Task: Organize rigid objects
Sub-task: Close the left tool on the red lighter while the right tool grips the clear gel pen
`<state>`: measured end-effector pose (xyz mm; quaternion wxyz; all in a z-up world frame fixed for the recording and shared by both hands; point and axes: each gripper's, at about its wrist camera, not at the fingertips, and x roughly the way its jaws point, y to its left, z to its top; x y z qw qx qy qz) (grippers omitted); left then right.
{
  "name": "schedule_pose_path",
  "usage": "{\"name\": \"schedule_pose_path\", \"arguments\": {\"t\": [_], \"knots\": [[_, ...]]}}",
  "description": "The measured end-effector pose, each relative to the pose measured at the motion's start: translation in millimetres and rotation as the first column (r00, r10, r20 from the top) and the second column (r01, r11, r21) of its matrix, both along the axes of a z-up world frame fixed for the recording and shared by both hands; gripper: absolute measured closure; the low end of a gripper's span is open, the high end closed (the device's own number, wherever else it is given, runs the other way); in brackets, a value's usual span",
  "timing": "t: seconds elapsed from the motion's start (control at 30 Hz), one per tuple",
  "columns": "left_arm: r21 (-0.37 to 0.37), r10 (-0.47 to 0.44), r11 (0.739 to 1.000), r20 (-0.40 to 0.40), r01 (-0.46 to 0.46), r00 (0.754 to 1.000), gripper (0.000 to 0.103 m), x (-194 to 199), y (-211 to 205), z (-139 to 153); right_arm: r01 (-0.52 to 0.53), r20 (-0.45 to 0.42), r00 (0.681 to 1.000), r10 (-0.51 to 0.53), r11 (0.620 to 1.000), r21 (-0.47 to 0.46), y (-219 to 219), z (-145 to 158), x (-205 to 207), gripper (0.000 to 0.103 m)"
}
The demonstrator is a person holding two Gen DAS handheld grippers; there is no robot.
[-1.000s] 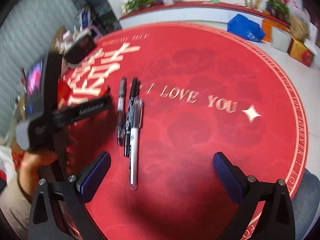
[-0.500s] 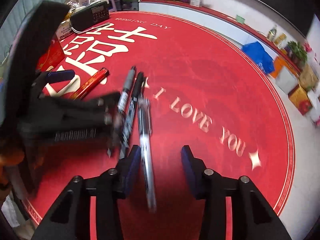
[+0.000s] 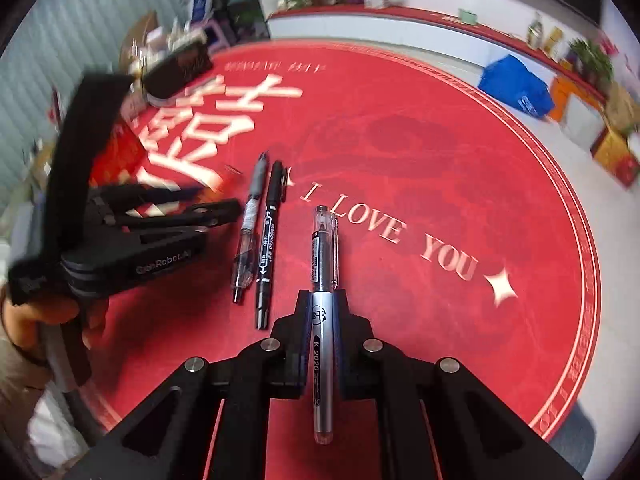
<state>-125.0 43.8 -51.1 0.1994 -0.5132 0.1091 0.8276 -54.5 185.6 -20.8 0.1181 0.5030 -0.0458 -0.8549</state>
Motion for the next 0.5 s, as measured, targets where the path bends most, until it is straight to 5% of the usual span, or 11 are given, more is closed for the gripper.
{"name": "schedule_pose_path", "arguments": {"t": [0.1, 0.5], "knots": [[0.051, 0.028, 0.998, 0.031, -0.030, 0.999, 0.083, 15.2, -7.1, 2.7, 0.037, -0.019, 0.999, -0.038, 0.997, -0.067, 12.3, 9.7, 16.4, 0.092], [0.182, 0.180, 0.970, -0.082, -0.163, 0.980, 0.083, 102.9, -23.9, 44.4, 0.052, -0.002, 0.999, -0.053, 0.984, -0.168, 12.6, 5.4, 55.9, 0.092]]}}
